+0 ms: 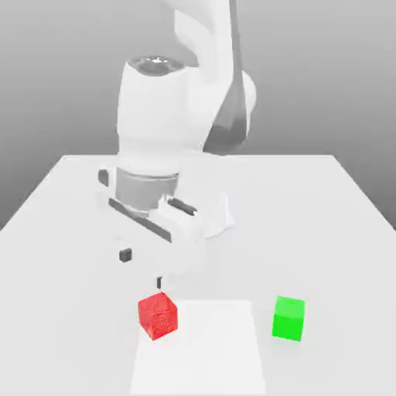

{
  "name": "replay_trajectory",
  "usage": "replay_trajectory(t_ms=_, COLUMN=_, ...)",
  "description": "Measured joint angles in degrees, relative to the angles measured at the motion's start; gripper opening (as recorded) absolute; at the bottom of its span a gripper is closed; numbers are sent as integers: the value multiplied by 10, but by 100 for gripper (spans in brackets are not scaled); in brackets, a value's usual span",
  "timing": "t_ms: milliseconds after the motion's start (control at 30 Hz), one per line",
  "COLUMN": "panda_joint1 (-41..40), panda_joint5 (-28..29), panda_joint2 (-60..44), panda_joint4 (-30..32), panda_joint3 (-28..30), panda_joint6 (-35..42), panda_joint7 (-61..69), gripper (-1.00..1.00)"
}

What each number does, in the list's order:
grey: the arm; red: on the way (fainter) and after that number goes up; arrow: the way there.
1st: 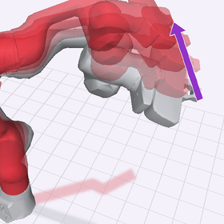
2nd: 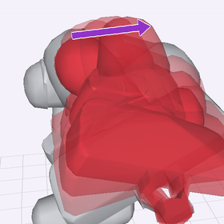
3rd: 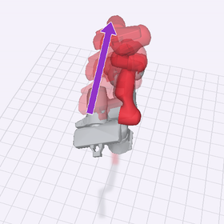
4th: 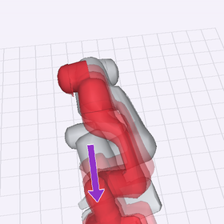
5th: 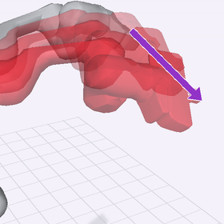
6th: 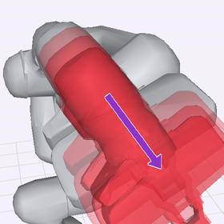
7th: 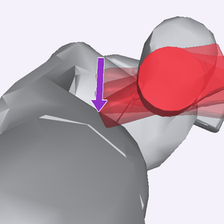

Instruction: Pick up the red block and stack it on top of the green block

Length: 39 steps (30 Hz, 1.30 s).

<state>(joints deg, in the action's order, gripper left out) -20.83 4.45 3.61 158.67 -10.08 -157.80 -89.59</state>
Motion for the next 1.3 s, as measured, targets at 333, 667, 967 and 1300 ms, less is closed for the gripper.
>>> replay_trajectory(t_ms=333, panda_joint1=4, panda_joint5=-14, panda_joint2=-94, panda_joint4=7, panda_joint3=11, panda_joint6=-81, panda_joint7=-29, gripper=0)
replay_trajectory(t_ms=667, panda_joint1=34, panda_joint5=33, panda_joint2=-170, panda_joint4=1, panda_joint3=52, panda_joint6=-145, panda_joint7=-61, gripper=-100)
replay_trajectory(t_ms=967, panda_joint1=17, panda_joint5=4, panda_joint2=-124, panda_joint4=4, panda_joint3=28, panda_joint6=-107, panda_joint7=-42, gripper=-100)
replay_trajectory(t_ms=1300, panda_joint1=12, panda_joint5=-46, panda_joint2=-32, panda_joint4=22, panda_joint3=10, panda_joint6=-29, panda_joint7=-8, gripper=-100)
